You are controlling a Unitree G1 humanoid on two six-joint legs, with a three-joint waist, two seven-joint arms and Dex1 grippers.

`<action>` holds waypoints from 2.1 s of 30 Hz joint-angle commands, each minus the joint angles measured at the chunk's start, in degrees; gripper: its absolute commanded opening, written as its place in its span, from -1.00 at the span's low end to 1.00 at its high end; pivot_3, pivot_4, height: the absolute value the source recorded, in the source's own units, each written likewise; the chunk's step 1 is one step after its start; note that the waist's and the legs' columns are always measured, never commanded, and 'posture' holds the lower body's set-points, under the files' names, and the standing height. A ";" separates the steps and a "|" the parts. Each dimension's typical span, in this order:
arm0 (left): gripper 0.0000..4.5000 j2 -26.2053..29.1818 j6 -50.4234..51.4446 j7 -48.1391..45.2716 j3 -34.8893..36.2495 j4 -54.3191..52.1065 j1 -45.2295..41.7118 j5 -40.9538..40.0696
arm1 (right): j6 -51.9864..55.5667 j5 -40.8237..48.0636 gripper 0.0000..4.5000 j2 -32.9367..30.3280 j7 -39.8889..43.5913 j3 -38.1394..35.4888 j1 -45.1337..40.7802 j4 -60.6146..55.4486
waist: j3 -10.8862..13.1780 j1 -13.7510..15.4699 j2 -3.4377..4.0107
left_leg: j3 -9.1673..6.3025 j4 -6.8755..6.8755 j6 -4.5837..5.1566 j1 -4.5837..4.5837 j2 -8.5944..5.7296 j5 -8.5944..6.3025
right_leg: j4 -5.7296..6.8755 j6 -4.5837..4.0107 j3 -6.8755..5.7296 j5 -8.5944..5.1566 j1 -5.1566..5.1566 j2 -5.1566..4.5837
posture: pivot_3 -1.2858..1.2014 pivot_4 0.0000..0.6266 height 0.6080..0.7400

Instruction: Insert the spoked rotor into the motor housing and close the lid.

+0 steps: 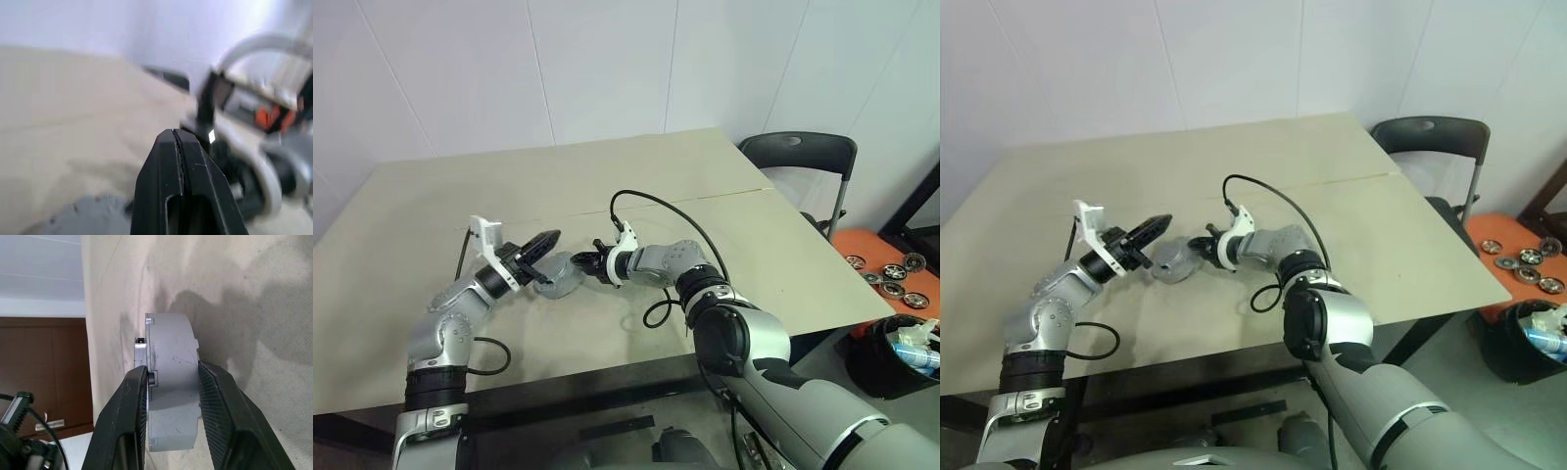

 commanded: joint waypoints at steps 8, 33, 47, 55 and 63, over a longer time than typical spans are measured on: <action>-1.00 -2.23 -0.58 11.81 10.38 0.22 0.37 -7.38 | -4.13 6.02 -0.46 5.91 2.63 -4.48 -2.09 0.81 | 0.22 0.47 -0.27 | 0.00 0.00 -0.01 -0.14 -0.05 0.01 | -0.06 0.00 0.00 0.00 -0.06 -0.04 | 0.03 -1.00 1.00; -1.00 -2.75 -3.50 15.94 10.51 3.06 2.06 -7.31 | -7.39 8.53 -0.47 5.01 4.92 -4.87 -2.51 0.52 | 0.26 0.41 -0.38 | -0.03 0.25 -0.04 -0.94 -0.15 0.02 | 0.00 -0.01 -0.03 0.04 -0.70 -0.16 | 0.03 -1.00 1.00; 0.02 -7.40 2.72 23.55 15.17 6.02 -1.10 -16.91 | -6.74 14.05 -0.47 3.67 12.95 -7.72 -4.53 -0.96 | 0.26 0.54 -0.38 | -0.08 0.74 0.00 -0.97 -0.20 0.00 | 0.06 0.11 -0.09 0.11 -0.51 -0.16 | 0.03 -1.00 1.00; 0.98 -10.03 7.68 25.80 15.95 3.31 -2.41 -26.23 | -6.76 14.16 -0.47 3.59 13.31 -7.43 -4.52 -1.02 | 0.26 0.47 -0.39 | -0.05 0.88 0.00 -0.97 -0.21 0.00 | 0.06 0.19 -0.11 0.18 -0.46 -0.15 | 0.03 -1.00 1.00; 0.98 -10.04 10.79 29.78 15.24 3.20 -2.10 -30.16 | -6.19 14.03 -0.47 3.66 13.92 -6.89 -4.33 -1.24 | 0.26 0.50 -0.40 | -0.05 0.89 0.00 -0.98 -0.21 0.00 | 0.06 0.19 -0.10 0.18 -0.46 -0.15 | 0.03 -1.00 1.00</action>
